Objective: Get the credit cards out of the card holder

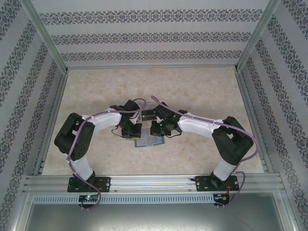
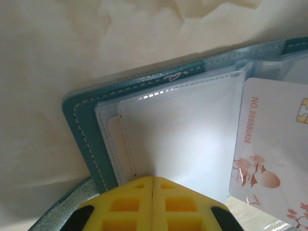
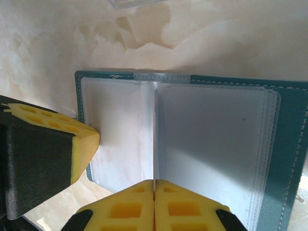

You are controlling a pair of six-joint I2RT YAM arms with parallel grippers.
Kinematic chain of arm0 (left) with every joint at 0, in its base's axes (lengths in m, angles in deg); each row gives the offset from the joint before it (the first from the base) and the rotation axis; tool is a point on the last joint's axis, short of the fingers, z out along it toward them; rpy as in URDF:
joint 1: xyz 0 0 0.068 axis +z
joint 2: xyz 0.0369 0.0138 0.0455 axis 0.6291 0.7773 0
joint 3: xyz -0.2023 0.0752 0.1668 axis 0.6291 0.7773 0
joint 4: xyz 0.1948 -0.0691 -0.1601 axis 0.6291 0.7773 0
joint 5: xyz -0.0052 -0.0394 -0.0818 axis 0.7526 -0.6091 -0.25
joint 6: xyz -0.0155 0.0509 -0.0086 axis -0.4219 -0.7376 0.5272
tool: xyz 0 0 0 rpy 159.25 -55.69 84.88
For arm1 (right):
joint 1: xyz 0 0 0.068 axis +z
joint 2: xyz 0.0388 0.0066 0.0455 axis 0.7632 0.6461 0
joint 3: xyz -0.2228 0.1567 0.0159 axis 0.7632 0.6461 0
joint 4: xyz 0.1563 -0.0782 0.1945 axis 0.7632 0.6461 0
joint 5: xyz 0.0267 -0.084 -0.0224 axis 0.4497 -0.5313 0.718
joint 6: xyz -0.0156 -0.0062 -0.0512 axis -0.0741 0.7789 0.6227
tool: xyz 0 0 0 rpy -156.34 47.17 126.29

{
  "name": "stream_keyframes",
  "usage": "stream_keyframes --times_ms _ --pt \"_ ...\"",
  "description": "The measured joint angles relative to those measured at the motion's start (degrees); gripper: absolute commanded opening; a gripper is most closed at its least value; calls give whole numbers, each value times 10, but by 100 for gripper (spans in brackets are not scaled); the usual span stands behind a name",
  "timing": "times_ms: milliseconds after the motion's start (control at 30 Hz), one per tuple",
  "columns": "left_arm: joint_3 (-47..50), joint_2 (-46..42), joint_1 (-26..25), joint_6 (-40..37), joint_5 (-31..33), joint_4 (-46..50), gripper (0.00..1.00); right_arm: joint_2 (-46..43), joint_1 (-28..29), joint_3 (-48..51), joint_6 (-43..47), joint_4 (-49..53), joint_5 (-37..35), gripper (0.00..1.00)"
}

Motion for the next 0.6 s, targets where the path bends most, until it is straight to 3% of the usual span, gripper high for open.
stream_keyframes --times_ms 367,600 --pt "-5 -2 0 0 16 14 4 -7 -1 -10 13 27 -5 5" --pt "-7 -9 0 0 34 27 5 -40 -17 -12 75 54 -9 5"
